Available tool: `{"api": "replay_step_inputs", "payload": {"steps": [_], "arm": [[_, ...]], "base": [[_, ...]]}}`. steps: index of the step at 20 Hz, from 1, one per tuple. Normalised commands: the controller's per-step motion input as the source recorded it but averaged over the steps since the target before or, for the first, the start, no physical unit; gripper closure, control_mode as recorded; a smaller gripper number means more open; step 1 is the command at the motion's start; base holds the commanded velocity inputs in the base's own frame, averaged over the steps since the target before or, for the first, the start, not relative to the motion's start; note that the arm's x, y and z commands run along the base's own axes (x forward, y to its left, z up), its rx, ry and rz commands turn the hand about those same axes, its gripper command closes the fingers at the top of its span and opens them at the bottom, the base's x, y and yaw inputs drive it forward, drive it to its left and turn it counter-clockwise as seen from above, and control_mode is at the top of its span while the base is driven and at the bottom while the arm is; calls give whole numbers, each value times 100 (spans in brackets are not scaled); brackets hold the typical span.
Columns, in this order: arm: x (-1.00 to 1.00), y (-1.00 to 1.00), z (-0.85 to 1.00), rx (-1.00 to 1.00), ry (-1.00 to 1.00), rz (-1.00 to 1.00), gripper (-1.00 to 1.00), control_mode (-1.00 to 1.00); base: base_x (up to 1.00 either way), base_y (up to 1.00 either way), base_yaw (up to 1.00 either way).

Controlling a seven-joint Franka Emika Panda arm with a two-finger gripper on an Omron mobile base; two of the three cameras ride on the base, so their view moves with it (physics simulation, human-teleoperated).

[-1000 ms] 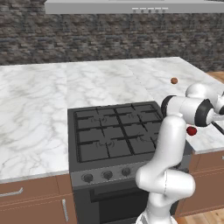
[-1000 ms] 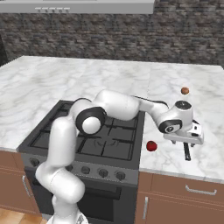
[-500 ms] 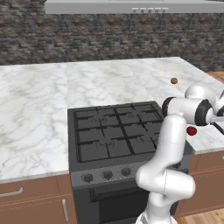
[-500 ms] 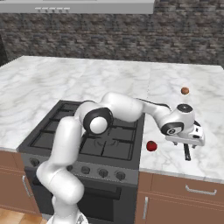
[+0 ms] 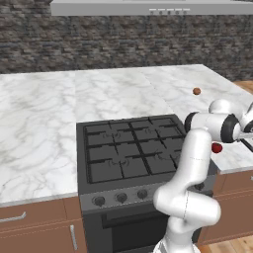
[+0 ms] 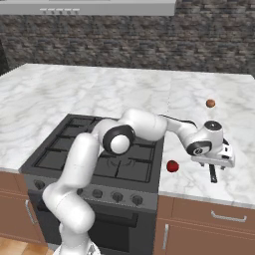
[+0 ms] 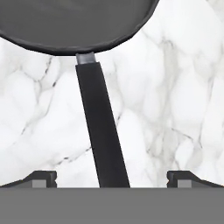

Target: Place the pan on the front left burner on the stove. Then place the tomato and the onion in the pan and turn on the front left burner.

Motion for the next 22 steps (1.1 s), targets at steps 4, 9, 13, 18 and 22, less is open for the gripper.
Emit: {"api": "replay_step_inputs", "payload": {"steps": [4,9,13,18,22], "arm": [[12,-9,-19,0,0,0,-100,-100],[11,-4,-20,0,0,1,-100,-100],[9,-1,-22,0,0,0,-100,-100],[5,0,-25,0,0,0,-100,-100],[4,0,-26,0,0,0,100,-100]], "base": [[0,0,0],[0,0,0],[0,0,0],[0,0,0],[0,0,0]]}}
